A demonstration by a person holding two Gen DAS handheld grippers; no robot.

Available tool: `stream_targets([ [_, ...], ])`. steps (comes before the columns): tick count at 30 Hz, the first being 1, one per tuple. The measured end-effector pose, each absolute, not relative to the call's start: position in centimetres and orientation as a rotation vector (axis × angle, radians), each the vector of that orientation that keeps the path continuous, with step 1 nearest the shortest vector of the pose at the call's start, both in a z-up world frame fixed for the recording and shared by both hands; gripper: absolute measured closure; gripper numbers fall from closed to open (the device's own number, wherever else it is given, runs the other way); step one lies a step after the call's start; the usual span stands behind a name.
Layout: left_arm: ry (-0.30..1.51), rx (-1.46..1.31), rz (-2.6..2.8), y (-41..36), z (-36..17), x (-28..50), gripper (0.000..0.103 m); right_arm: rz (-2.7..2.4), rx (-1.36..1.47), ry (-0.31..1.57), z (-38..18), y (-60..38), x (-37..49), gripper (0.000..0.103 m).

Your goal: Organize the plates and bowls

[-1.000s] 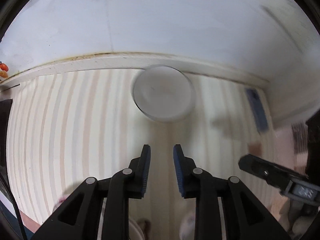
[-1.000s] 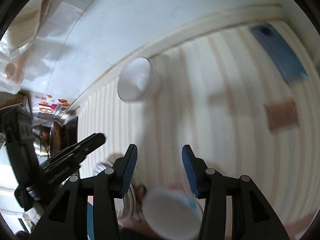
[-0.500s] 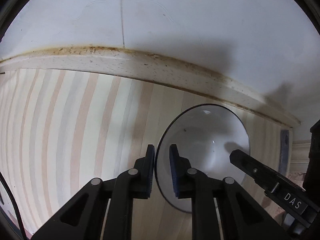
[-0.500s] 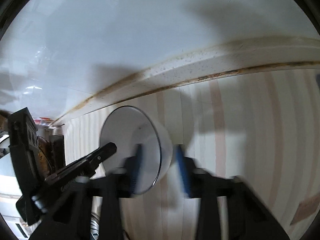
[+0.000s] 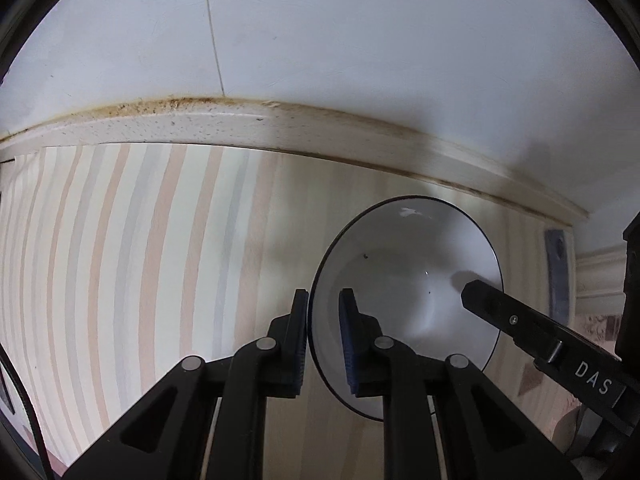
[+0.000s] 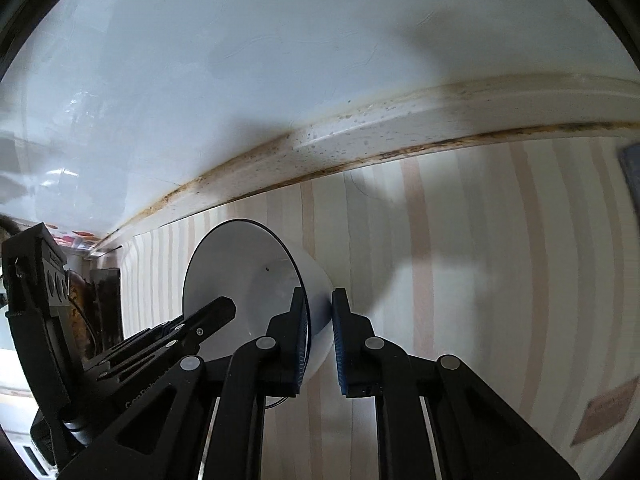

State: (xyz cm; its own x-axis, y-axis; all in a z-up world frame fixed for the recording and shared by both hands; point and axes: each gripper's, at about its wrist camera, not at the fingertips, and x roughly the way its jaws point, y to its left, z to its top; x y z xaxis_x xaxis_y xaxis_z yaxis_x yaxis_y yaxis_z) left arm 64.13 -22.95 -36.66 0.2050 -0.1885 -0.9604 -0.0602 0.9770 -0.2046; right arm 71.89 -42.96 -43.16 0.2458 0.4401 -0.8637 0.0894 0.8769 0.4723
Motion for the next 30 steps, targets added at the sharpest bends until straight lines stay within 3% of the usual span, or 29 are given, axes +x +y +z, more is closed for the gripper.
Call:
stream_targets([
  [19,1.294,-0.124,-0.332,-26.0,-28.4,50.7,0.09,0.158,0.533,1.196,-33.9,-47.2,54.5,0.089],
  [30,1.366,-0.048,-0.423,-27.4,-29.6,43.2,0.09,0.108,0.603,1.226,-35.2,-48.4,44.9,0.089],
])
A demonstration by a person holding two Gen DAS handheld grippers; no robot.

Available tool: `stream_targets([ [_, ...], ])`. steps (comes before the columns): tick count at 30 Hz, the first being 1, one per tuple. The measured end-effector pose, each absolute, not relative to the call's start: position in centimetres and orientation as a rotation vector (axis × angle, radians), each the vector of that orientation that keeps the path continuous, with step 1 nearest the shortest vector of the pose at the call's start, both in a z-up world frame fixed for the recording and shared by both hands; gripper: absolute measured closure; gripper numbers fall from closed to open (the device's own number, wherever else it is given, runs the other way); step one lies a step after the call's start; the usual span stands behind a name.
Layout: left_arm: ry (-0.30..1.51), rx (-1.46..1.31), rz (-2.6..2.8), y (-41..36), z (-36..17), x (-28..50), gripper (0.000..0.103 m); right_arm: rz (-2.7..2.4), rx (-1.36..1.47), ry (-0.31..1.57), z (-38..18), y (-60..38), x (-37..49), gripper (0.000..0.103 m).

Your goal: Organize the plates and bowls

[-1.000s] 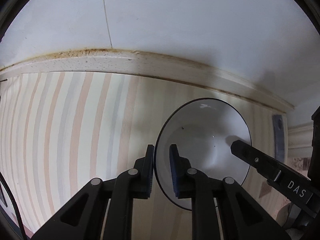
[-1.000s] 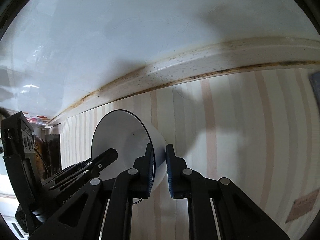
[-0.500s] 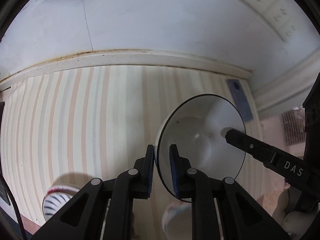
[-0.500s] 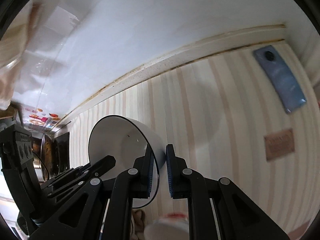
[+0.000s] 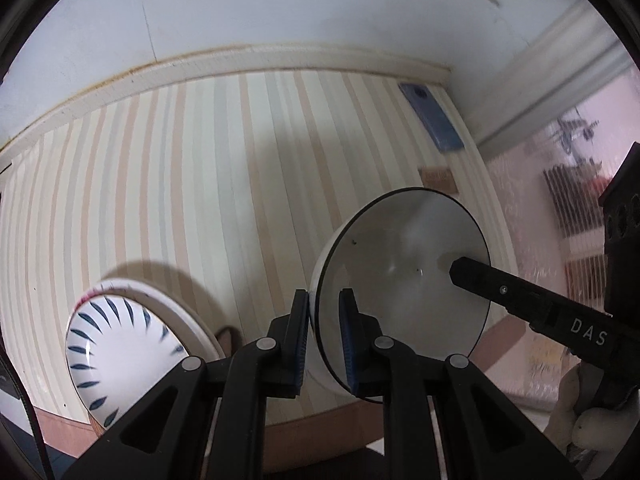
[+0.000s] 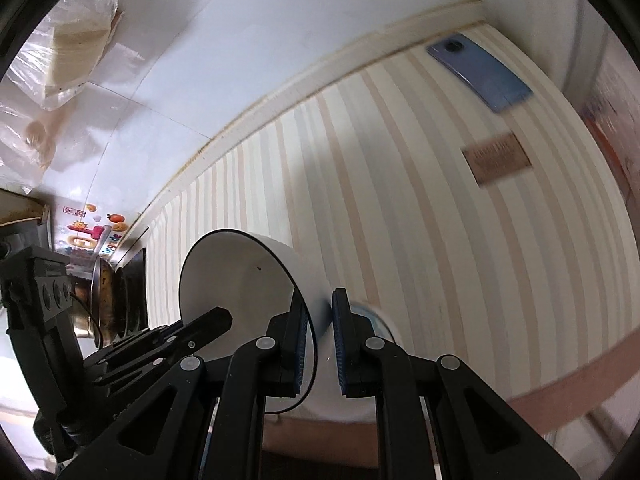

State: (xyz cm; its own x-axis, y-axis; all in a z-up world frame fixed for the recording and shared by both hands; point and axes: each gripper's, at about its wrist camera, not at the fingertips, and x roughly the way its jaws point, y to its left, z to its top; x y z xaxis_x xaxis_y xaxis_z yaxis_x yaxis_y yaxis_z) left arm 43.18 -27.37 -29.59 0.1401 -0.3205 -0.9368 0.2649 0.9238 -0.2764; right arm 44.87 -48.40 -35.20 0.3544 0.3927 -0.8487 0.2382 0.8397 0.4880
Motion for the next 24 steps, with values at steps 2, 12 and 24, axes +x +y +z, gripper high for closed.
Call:
stream_targets([
  [2,1.376,-0.023,-0.426,-27.8,-30.0,42.4,0.09,0.103,0.607,1.24,-35.9,-48.5,44.0,0.089],
  [12,1.423,0.058,-0.408,-29.1,-32.7,41.0,0.09,0.075,0.638,1.291,-39.9,-48.8,42.6,0.089],
  [24,1.444,0.114,-0.369,-29.9,-33.8,40.9,0.09,0.096,0.608,1.331,-41.3,-48.3,43.0,0.089],
])
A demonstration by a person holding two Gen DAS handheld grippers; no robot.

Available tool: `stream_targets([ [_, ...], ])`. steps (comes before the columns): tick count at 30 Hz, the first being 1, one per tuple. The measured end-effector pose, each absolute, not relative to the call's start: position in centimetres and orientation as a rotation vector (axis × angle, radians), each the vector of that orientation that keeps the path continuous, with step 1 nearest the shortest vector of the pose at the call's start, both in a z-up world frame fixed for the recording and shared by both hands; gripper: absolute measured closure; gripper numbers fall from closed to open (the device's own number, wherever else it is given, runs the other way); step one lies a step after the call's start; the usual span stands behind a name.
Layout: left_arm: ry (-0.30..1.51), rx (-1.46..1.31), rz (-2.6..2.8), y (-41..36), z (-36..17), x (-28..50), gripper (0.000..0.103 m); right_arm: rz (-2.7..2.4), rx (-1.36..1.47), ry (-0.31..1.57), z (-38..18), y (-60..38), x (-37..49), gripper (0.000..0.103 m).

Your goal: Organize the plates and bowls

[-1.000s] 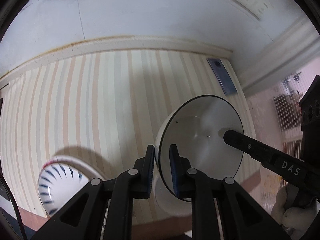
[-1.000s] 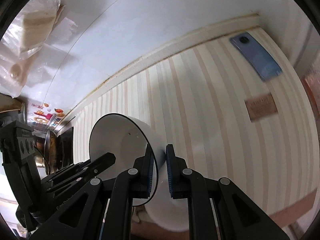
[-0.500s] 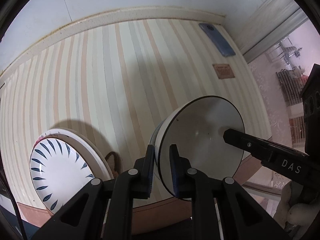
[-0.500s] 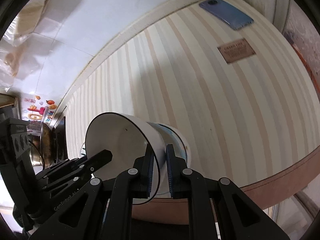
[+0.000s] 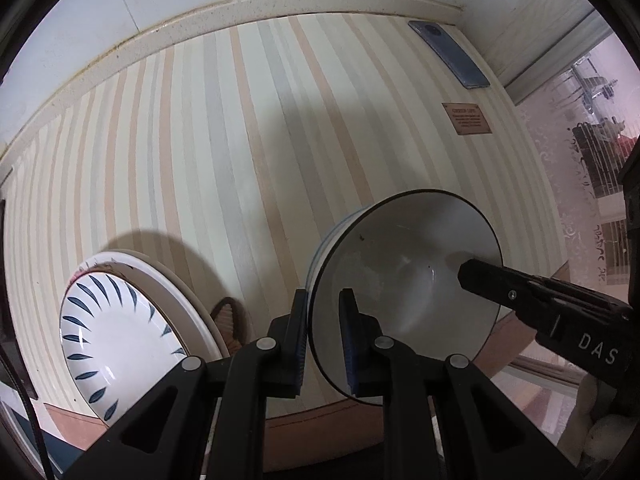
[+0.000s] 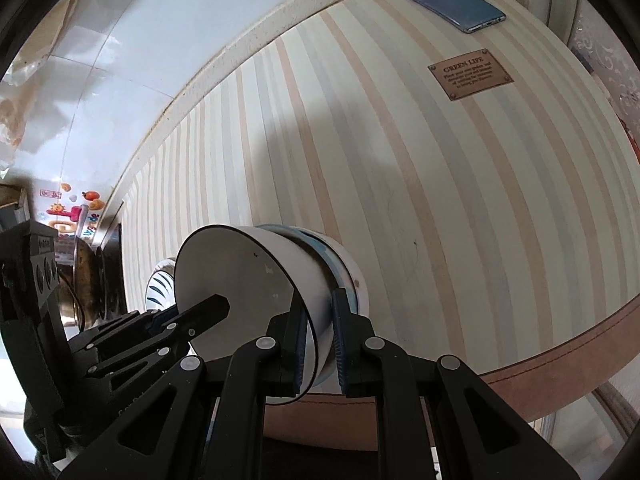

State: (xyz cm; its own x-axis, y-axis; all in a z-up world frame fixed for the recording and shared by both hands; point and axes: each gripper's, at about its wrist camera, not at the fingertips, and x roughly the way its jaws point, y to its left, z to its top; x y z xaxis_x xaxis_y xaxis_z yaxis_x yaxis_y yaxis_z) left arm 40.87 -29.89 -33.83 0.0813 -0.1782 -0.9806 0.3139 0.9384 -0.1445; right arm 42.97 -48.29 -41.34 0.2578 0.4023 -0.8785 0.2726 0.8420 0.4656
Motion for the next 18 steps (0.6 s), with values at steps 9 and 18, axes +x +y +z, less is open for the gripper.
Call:
stream_targets([
  [9,1.424,0.159,-0.319,-30.6,-33.9,40.5,0.09,0.112,0.534,1.382,-41.2,-47.8,43.8,0.086],
  [18,1.434,0.105,-0.263,-30.2,-34.4,40.1,0.089,0.153,0.431,1.418,-40.6,-47.5,44.3,0.085],
])
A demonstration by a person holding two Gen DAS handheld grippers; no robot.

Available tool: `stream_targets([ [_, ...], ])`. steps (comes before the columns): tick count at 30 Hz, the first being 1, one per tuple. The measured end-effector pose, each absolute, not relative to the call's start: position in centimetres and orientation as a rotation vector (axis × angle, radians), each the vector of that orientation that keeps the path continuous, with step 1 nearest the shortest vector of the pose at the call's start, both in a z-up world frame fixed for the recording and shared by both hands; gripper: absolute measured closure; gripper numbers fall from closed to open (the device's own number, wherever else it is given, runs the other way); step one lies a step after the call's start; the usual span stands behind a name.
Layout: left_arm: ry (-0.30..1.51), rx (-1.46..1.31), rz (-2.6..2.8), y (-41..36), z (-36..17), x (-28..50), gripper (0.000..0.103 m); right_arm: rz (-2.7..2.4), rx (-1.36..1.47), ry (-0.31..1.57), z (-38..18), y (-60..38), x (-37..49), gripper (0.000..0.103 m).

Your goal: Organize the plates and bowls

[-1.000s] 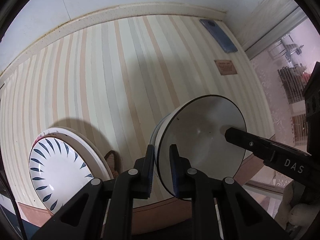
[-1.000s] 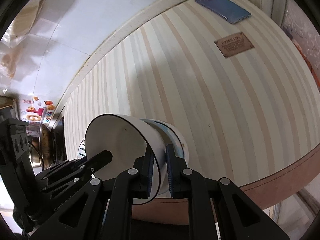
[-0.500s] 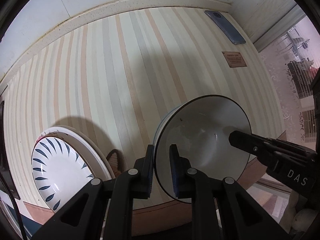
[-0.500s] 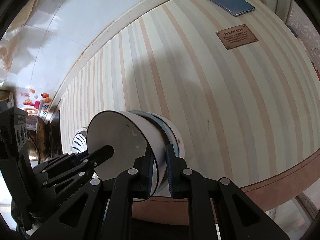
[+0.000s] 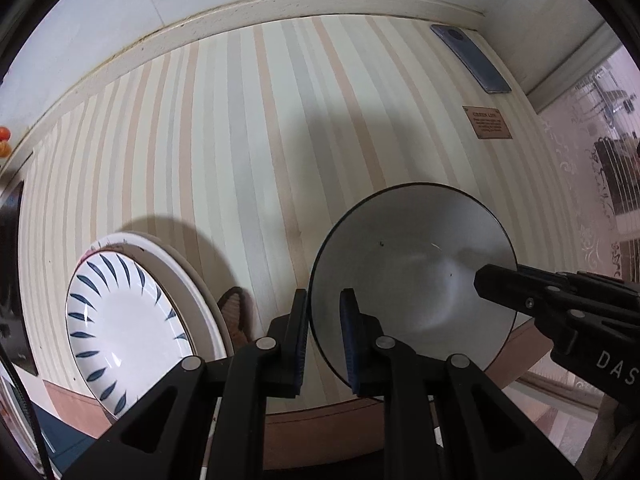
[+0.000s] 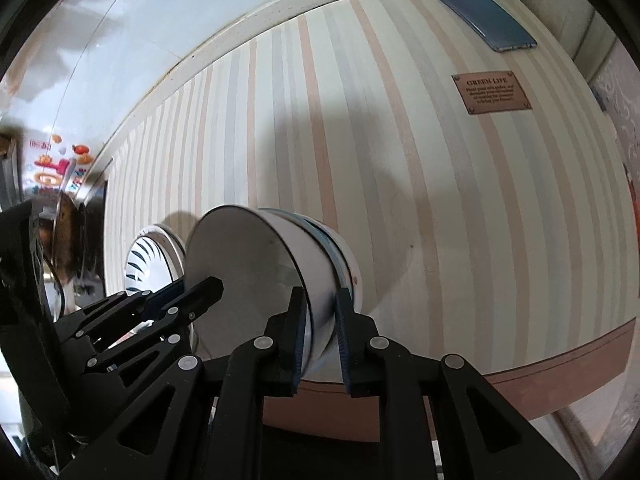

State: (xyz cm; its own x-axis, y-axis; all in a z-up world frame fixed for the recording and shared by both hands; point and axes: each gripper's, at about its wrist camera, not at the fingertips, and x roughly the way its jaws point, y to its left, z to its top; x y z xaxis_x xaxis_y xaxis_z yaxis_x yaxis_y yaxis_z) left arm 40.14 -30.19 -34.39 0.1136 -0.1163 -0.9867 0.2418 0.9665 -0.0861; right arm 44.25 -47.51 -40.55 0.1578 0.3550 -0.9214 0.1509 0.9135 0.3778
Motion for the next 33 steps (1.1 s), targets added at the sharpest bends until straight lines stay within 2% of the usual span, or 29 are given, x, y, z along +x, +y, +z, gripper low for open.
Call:
stream_targets([
  [8,1.391,0.109,-0.29,-29.6,-31.2,38.9,0.089,0.129,0.405,1.391,-38.4,-47.7,42.8,0.085],
  [9,1.379,0.107,-0.299,-29.4,-30.5,38.6,0.089,0.115,0.395,1.376,-37.5,-47.6,42.2,0.08],
  [11,1.339,0.114,-0.314,-29.0,-28.7,37.9,0.085,0.096,0.379,1.347,-35.9,-47.4,41.2,0.061],
  [12,1.326,0.116,-0.326,-29.0,-28.0,37.6,0.084,0.089,0.376,1.33,-35.2,-47.3,40.6,0.046],
  [13,1.31,0.113,-0.34,-28.7,-27.1,37.2,0.079,0.08,0.37,1.31,-34.2,-47.1,39.9,0.036],
  [15,1.278,0.109,-0.366,-28.2,-25.3,36.4,0.076,0.061,0.358,1.277,-32.3,-46.7,38.5,0.027],
  [16,1.272,0.106,-0.371,-28.1,-24.9,36.3,0.071,0.054,0.353,1.267,-31.6,-46.5,37.9,0.025],
  [18,1.243,0.097,-0.393,-27.5,-23.3,35.7,0.048,0.04,0.344,1.245,-30.2,-46.2,36.6,0.019],
  [19,1.233,0.094,-0.398,-27.4,-22.9,35.5,0.028,0.033,0.339,1.23,-29.3,-45.9,36.0,0.017],
  [20,1.216,0.09,-0.405,-27.1,-22.2,35.3,0.019,0.029,0.337,1.218,-28.6,-45.8,35.6,0.016],
  [22,1.195,0.082,-0.409,-26.6,-21.2,34.9,0.019,0.015,0.325,1.191,-27.2,-45.5,34.6,0.011],
  [25,1.191,0.064,-0.415,-26.0,-20.4,34.5,0.019,-0.003,0.318,1.16,-25.6,-45.2,33.4,0.01],
  [29,1.188,0.032,-0.419,-25.4,-19.4,34.1,0.013,-0.008,0.32,1.146,-24.7,-45.2,32.5,0.01],
  [33,1.181,0.006,-0.408,-25.1,-19.1,34.3,0.013,-0.001,0.33,1.149,-24.7,-45.4,32.3,0.009],
])
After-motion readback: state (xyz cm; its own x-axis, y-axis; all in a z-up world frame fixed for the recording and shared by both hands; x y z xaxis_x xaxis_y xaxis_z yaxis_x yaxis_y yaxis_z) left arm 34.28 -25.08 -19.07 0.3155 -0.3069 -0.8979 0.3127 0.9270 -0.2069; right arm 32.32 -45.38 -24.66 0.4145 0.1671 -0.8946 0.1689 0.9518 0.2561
